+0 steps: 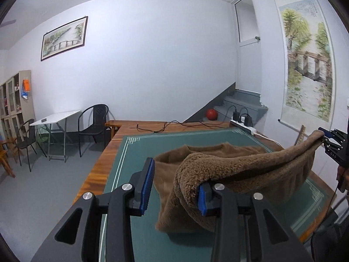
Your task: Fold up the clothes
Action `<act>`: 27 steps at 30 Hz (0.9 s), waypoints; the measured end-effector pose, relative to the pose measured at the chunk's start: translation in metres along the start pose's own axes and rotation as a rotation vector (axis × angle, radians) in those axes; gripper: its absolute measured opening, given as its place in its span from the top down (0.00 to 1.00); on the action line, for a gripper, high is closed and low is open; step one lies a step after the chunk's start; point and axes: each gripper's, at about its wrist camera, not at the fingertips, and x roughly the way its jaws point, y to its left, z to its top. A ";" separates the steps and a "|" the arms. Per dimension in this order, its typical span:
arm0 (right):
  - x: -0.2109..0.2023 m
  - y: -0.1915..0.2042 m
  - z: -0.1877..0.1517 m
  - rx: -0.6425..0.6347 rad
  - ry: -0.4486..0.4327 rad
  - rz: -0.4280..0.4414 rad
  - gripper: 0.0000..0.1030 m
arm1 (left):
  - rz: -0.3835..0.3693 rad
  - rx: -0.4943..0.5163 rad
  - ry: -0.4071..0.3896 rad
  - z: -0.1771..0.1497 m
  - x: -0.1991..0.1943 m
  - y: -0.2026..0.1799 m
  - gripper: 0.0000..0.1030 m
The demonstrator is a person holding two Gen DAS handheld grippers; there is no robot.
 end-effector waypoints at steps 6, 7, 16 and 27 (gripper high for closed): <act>0.075 -0.008 0.038 0.013 0.015 -0.001 0.73 | 0.060 0.035 0.025 0.039 0.073 0.012 0.55; 0.089 -0.010 0.042 0.020 0.022 0.001 0.73 | 0.064 0.032 0.038 0.043 0.089 0.013 0.55; 0.229 -0.010 0.052 0.071 0.148 0.032 0.73 | 0.108 0.014 0.176 0.069 0.231 0.027 0.55; 0.360 0.022 0.018 0.047 0.347 0.074 0.73 | 0.195 -0.031 0.376 0.029 0.376 0.050 0.55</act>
